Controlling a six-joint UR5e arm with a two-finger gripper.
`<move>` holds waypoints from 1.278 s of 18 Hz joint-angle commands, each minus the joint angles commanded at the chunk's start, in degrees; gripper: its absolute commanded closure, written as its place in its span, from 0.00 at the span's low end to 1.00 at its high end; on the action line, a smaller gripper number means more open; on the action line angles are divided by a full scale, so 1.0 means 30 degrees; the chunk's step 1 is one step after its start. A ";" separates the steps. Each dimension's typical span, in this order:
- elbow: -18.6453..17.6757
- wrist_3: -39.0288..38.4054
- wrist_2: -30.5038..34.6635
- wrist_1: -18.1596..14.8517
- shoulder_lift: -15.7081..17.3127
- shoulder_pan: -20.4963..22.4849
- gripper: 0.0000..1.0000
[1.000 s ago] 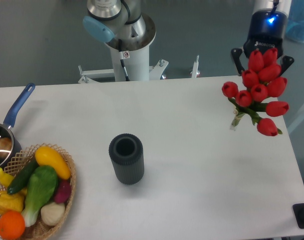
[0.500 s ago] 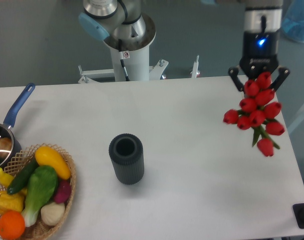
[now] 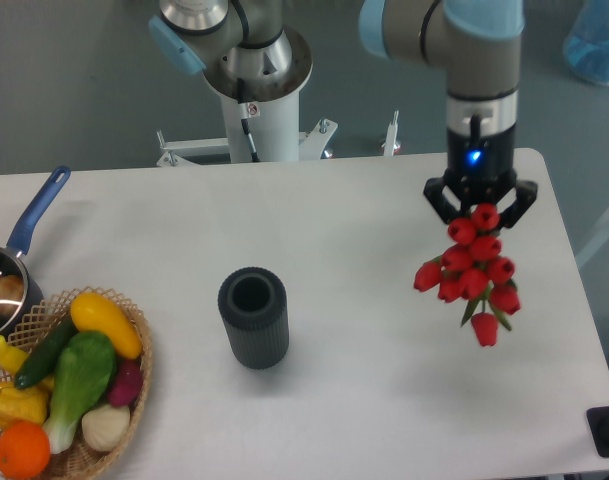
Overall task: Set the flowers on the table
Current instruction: 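Carry the tulips toward the table surface beside the grey vase, then lower the tulips onto the table and open the gripper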
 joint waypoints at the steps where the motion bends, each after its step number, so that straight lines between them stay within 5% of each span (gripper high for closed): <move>1: 0.0000 -0.0292 0.0000 0.0000 -0.0294 -0.0264 0.70; 9: -0.0146 -0.0237 0.0000 0.0058 -0.2053 -0.0793 0.70; 23: -0.0234 -0.0207 -0.0147 0.0176 -0.3314 -0.1028 0.70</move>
